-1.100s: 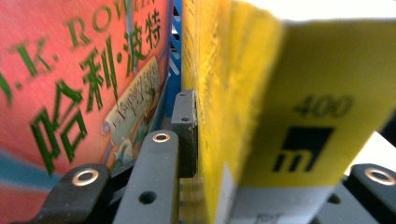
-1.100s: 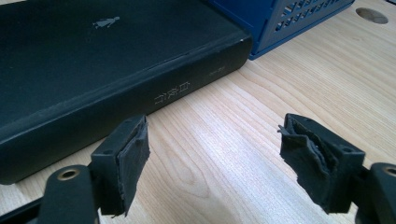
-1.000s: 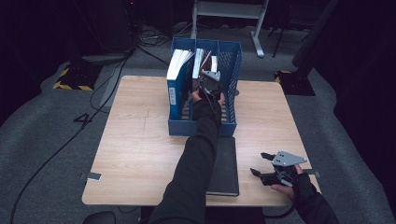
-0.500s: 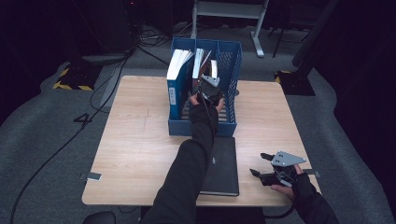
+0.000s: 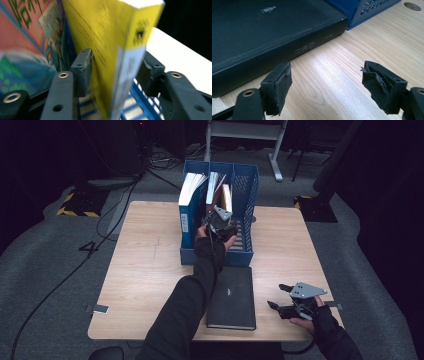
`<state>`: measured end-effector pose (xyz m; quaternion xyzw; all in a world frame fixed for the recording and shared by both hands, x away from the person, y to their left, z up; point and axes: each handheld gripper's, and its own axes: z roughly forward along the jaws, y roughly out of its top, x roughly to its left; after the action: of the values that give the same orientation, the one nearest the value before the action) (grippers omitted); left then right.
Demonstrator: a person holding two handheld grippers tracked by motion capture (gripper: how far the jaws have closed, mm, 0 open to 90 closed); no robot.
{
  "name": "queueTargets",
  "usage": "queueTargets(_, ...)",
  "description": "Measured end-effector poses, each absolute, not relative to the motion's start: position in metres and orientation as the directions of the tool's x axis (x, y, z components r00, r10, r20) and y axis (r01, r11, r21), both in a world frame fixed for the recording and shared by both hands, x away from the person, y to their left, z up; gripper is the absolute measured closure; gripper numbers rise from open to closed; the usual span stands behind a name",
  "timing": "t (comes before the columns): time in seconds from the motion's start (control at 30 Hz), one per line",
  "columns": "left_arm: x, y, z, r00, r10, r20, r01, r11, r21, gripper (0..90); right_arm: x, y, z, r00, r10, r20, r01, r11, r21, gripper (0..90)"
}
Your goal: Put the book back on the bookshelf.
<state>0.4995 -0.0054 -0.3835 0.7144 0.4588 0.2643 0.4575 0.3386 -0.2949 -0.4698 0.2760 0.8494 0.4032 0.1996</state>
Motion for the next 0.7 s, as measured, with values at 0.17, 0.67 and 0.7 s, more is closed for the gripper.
queueTargets(0.17, 0.5, 0.002, -0.399, 0.475, 0.88, 0.003, 0.443, -0.242, 0.863, 52.2, 0.339, -0.294, -0.471, -0.769, 0.627, -0.121, 0.307, 0.529, 0.791, 24.4)
queueTargets(0.67, 0.522, -0.005, -0.407, 0.446, 0.892, 0.067, 0.443, -0.286, 0.85, 65.7, 0.339, -0.294, -0.473, -0.769, 0.627, -0.125, 0.308, 0.535, 0.787, 24.4)
queueTargets(0.7, 0.523, -0.006, -0.407, 0.443, 0.894, 0.074, 0.442, -0.289, 0.849, 65.7, 0.339, -0.294, -0.473, -0.769, 0.627, -0.124, 0.31, 0.535, 0.786, 24.4)
